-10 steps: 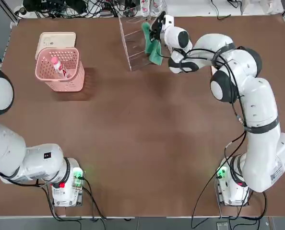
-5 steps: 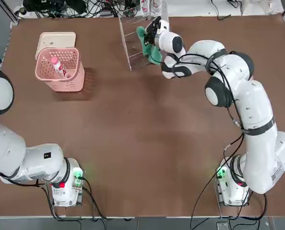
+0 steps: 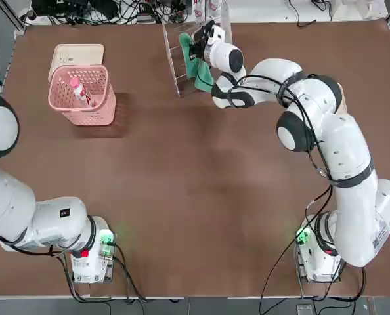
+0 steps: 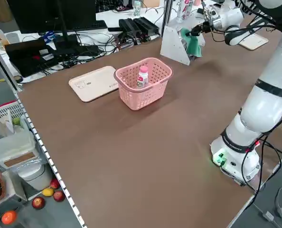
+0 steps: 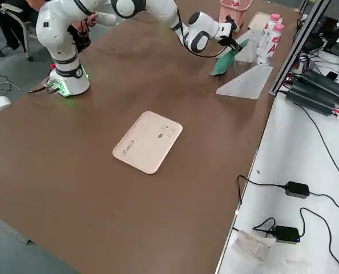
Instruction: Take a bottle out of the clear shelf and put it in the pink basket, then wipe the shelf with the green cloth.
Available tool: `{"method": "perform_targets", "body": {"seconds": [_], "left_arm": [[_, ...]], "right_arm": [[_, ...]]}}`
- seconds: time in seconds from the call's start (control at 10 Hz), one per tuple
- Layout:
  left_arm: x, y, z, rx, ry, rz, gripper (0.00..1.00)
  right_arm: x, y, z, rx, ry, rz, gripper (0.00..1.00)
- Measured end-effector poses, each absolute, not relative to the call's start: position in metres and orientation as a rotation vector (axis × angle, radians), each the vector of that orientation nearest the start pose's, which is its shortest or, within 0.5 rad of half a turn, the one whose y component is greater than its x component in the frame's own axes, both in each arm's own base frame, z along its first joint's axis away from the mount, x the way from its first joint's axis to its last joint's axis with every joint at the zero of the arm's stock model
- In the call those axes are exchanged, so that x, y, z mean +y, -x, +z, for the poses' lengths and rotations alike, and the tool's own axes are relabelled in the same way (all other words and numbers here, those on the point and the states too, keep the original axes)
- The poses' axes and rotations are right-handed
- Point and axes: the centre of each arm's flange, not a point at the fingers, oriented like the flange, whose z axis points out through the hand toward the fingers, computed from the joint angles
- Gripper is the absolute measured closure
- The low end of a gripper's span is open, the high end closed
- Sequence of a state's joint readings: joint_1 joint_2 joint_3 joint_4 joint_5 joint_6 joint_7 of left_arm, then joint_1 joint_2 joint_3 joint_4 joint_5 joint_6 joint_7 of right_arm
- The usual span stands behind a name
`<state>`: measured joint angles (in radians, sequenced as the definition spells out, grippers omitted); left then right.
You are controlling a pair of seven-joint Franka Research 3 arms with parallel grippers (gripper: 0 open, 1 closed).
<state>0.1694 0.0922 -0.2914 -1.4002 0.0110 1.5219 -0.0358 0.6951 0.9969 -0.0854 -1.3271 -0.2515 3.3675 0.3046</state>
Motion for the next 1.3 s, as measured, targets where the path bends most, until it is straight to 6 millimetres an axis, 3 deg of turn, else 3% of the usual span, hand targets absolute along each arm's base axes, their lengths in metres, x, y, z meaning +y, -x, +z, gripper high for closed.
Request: {"method": "perform_targets", "body": {"seconds": [0.3,0.5,1.0,1.3], "left_arm": [[-0.06,-0.574,0.65,0.132,3.156,-0.051,0.0],[-0.06,-0.574,0.65,0.133,3.156,-0.051,0.0],[-0.06,-0.574,0.65,0.132,3.156,-0.051,0.0],[-0.06,-0.574,0.65,0.132,3.156,-0.051,0.0]], "right_arm": [[0.496,-0.607,0.258,-0.757,2.327,-1.32,0.98],[0.483,-0.618,0.256,-0.766,2.344,-1.337,0.98],[0.388,-0.676,0.248,-0.992,2.421,-1.459,0.98],[0.354,-0.692,0.252,-1.011,2.445,-1.489,0.98]]}}
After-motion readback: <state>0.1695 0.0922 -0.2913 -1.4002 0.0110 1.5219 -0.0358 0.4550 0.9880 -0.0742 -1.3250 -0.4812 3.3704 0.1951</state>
